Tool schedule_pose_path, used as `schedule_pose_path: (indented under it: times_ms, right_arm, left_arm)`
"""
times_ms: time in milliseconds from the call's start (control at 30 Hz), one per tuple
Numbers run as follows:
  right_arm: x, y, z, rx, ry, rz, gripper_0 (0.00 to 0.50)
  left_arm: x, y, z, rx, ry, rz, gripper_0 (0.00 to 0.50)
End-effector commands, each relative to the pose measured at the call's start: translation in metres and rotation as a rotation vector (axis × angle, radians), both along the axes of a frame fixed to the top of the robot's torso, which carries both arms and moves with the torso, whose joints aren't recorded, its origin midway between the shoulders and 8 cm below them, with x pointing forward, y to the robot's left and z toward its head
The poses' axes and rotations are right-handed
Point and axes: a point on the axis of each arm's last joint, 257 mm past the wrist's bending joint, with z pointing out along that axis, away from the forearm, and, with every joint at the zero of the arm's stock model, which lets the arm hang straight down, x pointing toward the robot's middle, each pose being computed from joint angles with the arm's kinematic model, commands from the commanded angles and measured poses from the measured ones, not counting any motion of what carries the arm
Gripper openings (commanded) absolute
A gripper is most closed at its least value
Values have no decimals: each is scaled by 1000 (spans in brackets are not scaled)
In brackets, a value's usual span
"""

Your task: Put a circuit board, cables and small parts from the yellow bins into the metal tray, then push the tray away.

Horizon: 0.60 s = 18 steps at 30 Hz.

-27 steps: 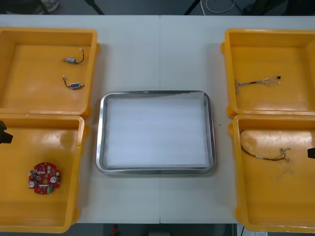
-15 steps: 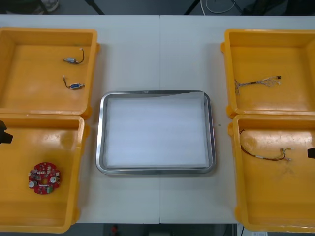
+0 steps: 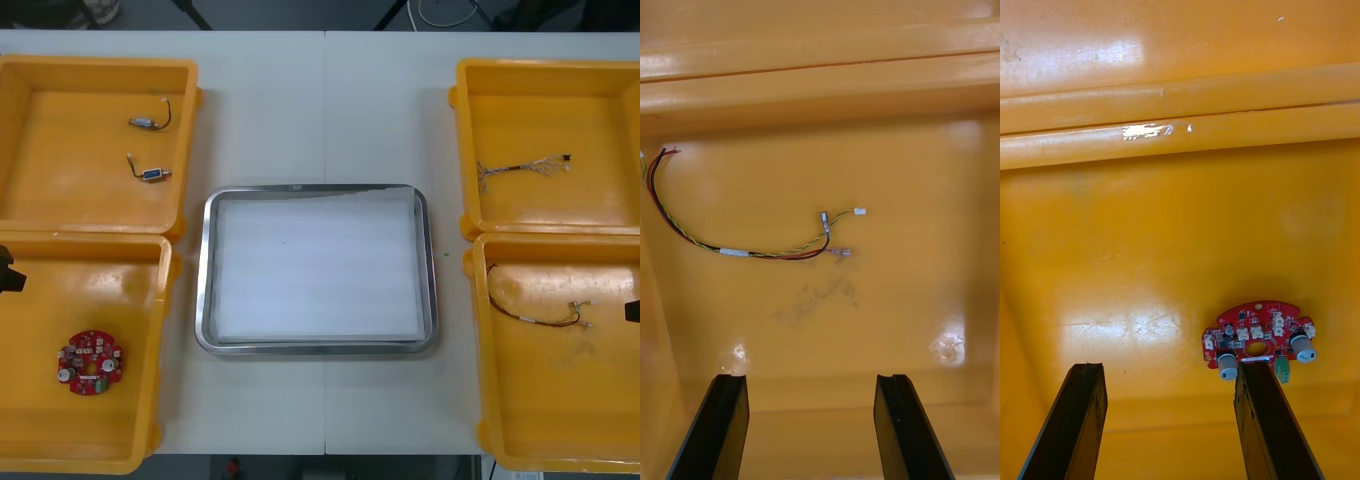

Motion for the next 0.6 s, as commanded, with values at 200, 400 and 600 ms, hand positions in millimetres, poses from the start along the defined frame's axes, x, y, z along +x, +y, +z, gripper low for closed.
schedule_pose_path:
  times_ms: [200, 400, 600]
  right_arm:
    - [-2, -1, 8, -23, -7, -15, 482]
    - [-2, -1, 8, -23, -7, -15, 483]
    - [-2, -1, 8, -23, -7, -15, 484]
  left_arm:
    - [-3, 19, 15, 15, -21, 108, 500]
    - [-3, 19, 15, 15, -21, 108, 500]
    - [-3, 19, 15, 15, -21, 108, 500]
